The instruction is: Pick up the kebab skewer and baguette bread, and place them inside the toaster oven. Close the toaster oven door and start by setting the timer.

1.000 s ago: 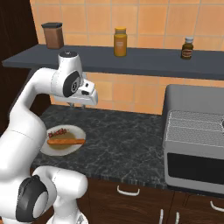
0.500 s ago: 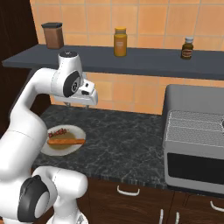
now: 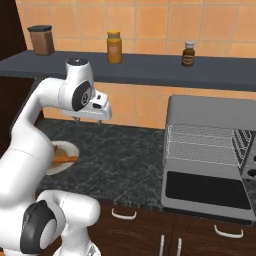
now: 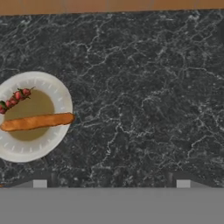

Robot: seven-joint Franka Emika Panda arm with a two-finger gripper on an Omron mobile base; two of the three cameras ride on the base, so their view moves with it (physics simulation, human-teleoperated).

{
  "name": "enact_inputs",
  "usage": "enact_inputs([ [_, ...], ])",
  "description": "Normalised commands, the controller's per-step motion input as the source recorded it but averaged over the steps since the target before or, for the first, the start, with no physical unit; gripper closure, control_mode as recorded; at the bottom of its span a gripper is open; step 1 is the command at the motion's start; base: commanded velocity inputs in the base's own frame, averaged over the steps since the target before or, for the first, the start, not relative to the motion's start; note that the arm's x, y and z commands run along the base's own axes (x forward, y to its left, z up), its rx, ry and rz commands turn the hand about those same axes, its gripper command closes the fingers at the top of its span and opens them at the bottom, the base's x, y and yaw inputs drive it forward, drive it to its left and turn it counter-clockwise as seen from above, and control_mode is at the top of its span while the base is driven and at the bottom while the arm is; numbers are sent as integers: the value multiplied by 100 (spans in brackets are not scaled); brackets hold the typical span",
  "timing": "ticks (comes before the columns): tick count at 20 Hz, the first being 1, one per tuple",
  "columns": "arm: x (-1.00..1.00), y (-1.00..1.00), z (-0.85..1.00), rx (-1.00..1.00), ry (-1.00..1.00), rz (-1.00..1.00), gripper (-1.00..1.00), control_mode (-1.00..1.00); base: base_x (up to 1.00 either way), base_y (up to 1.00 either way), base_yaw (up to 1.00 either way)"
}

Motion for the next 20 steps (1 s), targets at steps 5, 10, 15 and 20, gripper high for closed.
enact_inputs([
  [5, 0, 0, 0, 0, 0, 0, -100, 100, 0, -63, 0],
  [10, 0, 0, 0, 0, 0, 0, -100, 100, 0, -61, 0],
  [15, 0, 0, 0, 0, 0, 0, -100, 100, 0, -10, 0],
  [20, 0, 0, 0, 0, 0, 0, -100, 100, 0, 0, 0],
])
